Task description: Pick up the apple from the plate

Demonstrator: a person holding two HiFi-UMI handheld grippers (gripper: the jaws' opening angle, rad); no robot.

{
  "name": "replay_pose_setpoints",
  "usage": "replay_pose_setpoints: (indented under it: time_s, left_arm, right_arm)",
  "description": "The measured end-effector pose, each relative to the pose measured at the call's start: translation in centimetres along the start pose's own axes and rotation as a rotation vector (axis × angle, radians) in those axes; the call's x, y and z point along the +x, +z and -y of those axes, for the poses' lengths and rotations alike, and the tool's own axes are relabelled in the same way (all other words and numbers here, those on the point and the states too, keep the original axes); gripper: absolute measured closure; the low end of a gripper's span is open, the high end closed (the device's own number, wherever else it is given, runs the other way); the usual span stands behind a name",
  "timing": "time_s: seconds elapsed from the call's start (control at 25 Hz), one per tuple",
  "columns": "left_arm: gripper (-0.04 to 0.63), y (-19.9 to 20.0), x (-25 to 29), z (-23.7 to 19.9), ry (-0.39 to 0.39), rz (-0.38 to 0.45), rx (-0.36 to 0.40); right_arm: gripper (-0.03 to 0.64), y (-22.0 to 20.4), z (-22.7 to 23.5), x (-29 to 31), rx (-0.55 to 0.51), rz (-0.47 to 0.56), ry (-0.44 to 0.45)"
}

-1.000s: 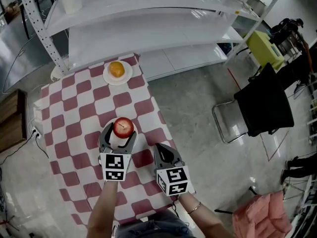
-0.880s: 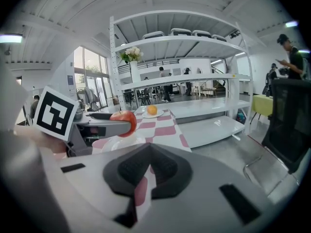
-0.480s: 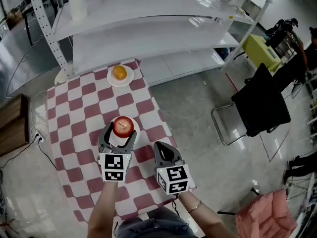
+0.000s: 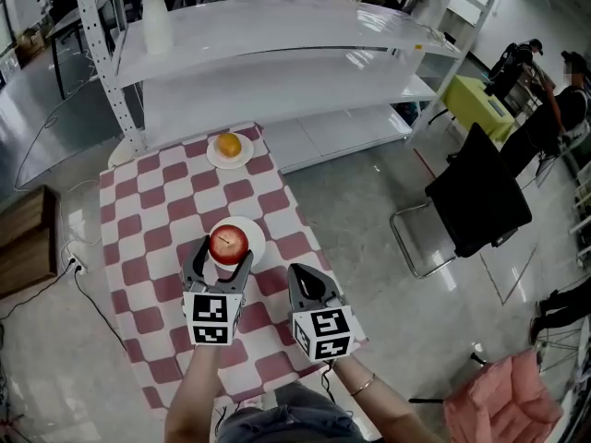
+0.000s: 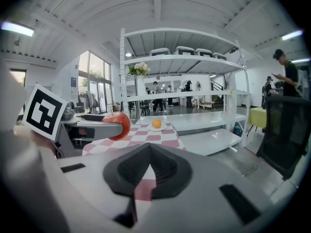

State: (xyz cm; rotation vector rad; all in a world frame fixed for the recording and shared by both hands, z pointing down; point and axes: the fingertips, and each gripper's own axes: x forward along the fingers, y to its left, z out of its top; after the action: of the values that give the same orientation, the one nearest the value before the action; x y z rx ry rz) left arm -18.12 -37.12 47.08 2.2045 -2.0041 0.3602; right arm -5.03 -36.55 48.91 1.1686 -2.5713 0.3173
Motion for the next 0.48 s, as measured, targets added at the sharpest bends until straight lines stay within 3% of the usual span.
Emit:
replay_pose_setpoints:
  time_s: [0.48]
  left_arm:
    - [0.244, 0.6, -4.9, 0.0, -0.003, 0.018, 0.008]
  right_arm:
    - [0.607, 0.9, -2.6, -2.7, -0.02, 0.044, -0.012]
